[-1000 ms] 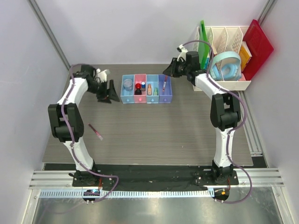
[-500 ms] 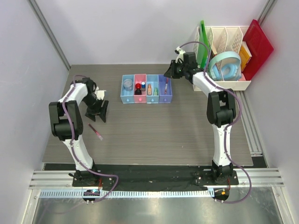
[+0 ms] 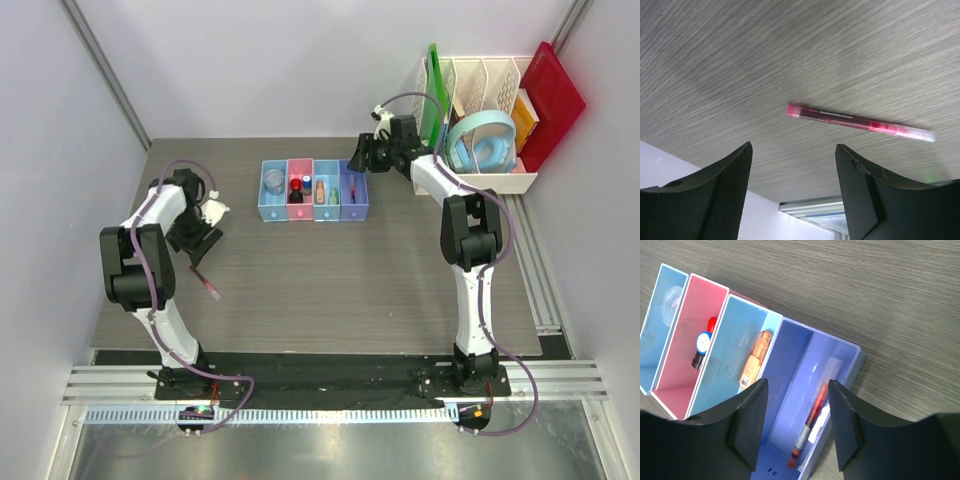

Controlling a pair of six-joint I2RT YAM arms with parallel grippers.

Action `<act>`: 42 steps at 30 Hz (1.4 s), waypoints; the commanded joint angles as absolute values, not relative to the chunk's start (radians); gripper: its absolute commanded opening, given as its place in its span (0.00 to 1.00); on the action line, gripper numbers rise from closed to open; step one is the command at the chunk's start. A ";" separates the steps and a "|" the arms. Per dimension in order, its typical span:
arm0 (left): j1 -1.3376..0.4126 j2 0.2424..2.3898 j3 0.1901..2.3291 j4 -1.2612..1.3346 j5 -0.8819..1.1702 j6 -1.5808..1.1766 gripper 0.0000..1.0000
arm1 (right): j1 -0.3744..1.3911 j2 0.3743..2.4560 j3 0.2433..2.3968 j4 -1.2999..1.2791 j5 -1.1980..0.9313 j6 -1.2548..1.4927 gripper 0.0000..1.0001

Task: Sort the stationery into containers
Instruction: Place the pen in the storage box, then pick up the pen from the center of the board.

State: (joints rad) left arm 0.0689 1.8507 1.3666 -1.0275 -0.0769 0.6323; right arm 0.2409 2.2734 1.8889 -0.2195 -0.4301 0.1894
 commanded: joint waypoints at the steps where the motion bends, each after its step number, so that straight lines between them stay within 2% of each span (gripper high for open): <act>1: 0.055 1.815 1.319 -0.977 -0.112 0.768 0.67 | 0.252 2.227 1.919 -0.219 -0.416 0.169 0.59; 4: 0.040 1.816 1.281 -0.988 -0.089 0.830 0.66 | 0.252 2.188 1.921 -0.248 -0.399 0.160 0.60; 12: 0.011 1.714 1.059 -0.798 -0.100 1.070 0.70 | 0.253 2.034 1.887 -0.339 -0.351 0.088 0.64; 23: -0.051 1.681 0.873 -0.532 -0.178 1.328 0.70 | 0.252 1.760 1.674 -0.385 -0.325 0.019 0.67; 39: -0.075 1.562 0.779 -0.568 0.086 1.644 0.73 | 0.226 1.620 1.589 -0.460 -0.247 -0.058 0.72; 42: -0.092 1.574 0.778 -0.568 0.104 1.666 0.71 | 0.218 1.612 1.572 -0.475 -0.256 -0.080 0.76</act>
